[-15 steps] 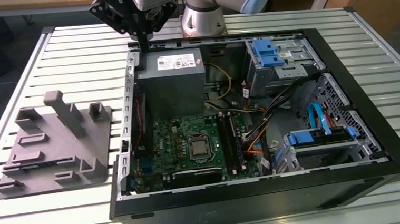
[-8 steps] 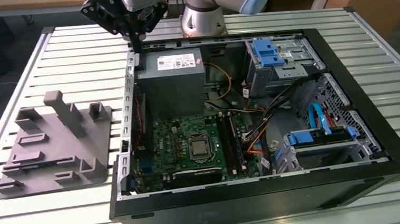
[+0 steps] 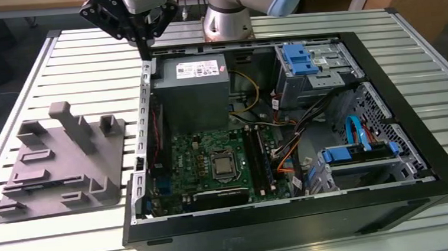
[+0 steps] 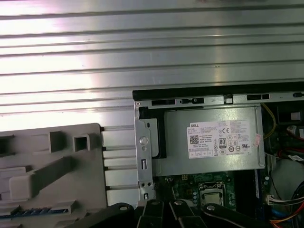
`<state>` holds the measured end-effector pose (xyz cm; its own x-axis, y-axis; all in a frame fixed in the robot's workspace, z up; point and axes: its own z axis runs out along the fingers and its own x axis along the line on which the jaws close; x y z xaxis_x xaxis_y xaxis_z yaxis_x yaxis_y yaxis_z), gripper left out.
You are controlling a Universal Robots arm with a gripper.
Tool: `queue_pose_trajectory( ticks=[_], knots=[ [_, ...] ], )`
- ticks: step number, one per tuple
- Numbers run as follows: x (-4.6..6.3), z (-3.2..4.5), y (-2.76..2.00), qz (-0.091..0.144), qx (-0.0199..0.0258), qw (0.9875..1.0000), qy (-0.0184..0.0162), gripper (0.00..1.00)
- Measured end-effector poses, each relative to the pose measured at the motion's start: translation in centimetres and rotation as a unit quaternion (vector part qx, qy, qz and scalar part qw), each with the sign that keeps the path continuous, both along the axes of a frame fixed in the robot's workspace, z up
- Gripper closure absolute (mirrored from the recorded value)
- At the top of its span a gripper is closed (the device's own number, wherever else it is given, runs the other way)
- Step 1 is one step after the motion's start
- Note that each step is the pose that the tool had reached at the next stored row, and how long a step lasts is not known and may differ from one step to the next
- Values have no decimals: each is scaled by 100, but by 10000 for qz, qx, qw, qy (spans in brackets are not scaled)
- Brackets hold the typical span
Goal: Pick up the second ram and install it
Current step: 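Reach for the second ram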
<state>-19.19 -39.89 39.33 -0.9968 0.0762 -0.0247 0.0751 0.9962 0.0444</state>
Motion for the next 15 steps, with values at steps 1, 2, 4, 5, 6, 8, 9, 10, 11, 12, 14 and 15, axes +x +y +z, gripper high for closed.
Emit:
queue_pose_trajectory(
  ticks=[1,2,4,5,6,8,9,10,11,12,14,15],
  knots=[
    [-18,0,0,0,0,10000,0,90],
    [-37,0,0,0,0,10000,0,90],
    [-73,0,0,0,0,10000,0,90],
    [-90,0,0,0,0,10000,0,90],
    [-106,0,0,0,0,10000,0,90],
    [-138,1,0,0,-1,10000,1,90],
    [-155,0,0,0,0,10000,0,90],
    [-174,1,0,0,0,10000,0,90],
    [-192,0,0,0,0,10000,0,90],
    [-210,0,0,0,0,10000,0,90],
    [-241,0,0,0,0,10000,0,90],
    [-257,0,0,0,0,10000,0,90]
  ],
)
